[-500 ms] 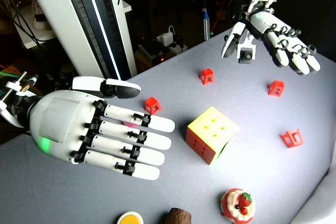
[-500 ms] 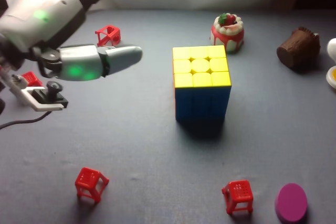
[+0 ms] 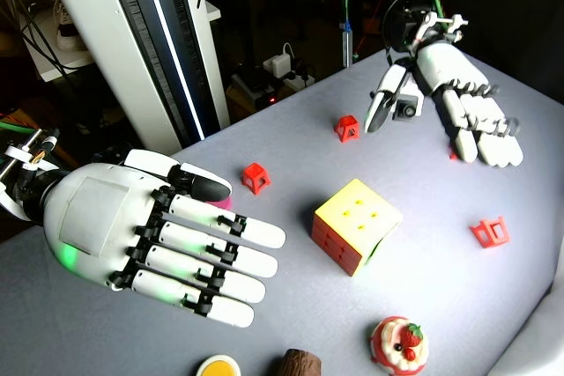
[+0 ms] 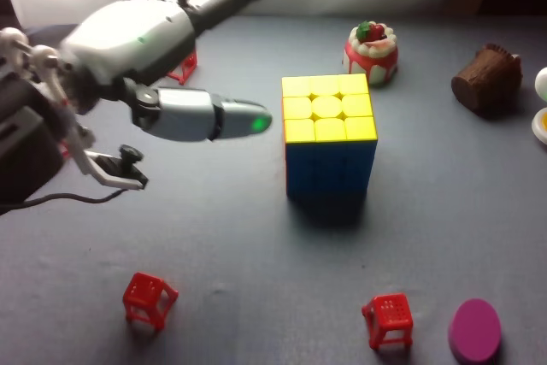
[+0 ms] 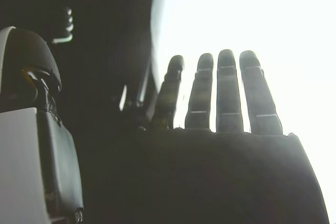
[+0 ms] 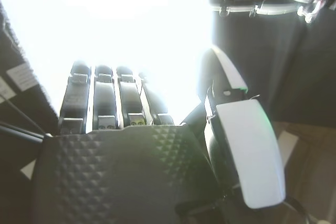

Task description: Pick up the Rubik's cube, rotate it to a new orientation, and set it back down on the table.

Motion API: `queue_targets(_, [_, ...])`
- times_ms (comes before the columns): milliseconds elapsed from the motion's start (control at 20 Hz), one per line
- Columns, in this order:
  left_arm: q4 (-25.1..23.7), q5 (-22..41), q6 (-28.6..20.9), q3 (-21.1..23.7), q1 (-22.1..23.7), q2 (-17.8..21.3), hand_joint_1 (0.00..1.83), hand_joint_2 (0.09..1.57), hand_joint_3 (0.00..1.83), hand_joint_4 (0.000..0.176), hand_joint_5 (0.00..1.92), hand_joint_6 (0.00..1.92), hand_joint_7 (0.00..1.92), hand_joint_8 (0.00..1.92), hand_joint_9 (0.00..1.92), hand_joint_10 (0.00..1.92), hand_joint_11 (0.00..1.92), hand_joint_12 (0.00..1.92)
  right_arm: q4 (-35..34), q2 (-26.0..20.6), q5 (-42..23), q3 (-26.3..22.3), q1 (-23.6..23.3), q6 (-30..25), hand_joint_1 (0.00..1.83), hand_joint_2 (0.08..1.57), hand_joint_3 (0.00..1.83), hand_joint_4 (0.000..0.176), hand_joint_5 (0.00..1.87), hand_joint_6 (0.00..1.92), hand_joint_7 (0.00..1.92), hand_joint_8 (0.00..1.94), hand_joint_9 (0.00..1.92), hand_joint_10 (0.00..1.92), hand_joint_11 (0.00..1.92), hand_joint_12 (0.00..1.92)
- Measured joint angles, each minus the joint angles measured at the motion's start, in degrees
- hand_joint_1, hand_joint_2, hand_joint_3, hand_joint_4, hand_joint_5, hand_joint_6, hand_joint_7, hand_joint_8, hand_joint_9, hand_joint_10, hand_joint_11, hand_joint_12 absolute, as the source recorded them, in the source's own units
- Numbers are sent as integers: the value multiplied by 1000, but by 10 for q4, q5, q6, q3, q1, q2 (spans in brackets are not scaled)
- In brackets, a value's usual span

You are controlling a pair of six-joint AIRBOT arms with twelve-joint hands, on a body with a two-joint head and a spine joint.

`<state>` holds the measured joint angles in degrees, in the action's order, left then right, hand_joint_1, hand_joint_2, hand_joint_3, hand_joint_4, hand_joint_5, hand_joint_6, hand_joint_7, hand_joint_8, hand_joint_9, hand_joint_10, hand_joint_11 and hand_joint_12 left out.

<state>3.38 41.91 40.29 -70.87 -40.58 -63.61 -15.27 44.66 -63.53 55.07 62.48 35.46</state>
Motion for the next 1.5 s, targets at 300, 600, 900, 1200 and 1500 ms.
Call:
queue_targets(300, [-11, -63, -1, -10, 28, -32, 644, 898, 0, 17, 0, 0, 0, 0, 0, 0, 0, 0, -7, 7, 12, 0, 0, 0, 345, 1374, 1, 0, 0, 0, 0, 0, 0, 0, 0, 0])
queue_targets(600, [-9, -114, -1, -41, 40, -74, 621, 852, 0, 15, 0, 0, 0, 0, 0, 0, 46, 24, -8, 10, 17, 0, 1, 0, 298, 1366, 0, 0, 0, 0, 0, 0, 0, 0, 16, 8])
queue_targets(900, [6, -152, 9, -57, 46, -97, 697, 876, 12, 0, 0, 0, 0, 0, 0, 0, 0, 51, -11, 16, 19, 1, 5, 0, 380, 1389, 4, 0, 0, 0, 0, 0, 0, 0, 8, 4])
queue_targets(1200, [13, -172, 19, -70, 48, -112, 734, 943, 1, 0, 0, 0, 52, 4, 53, 27, 0, 422, -11, 17, 19, 1, 5, 0, 372, 1372, 0, 0, 0, 0, 0, 0, 0, 0, 0, 0])
queue_targets(1500, [16, -186, 19, -84, 54, -124, 726, 983, 20, 0, 3, 1, 0, 0, 0, 0, 0, 0, -12, 20, 19, 1, 6, 0, 341, 1375, 0, 0, 0, 0, 0, 0, 0, 0, 1, 0])
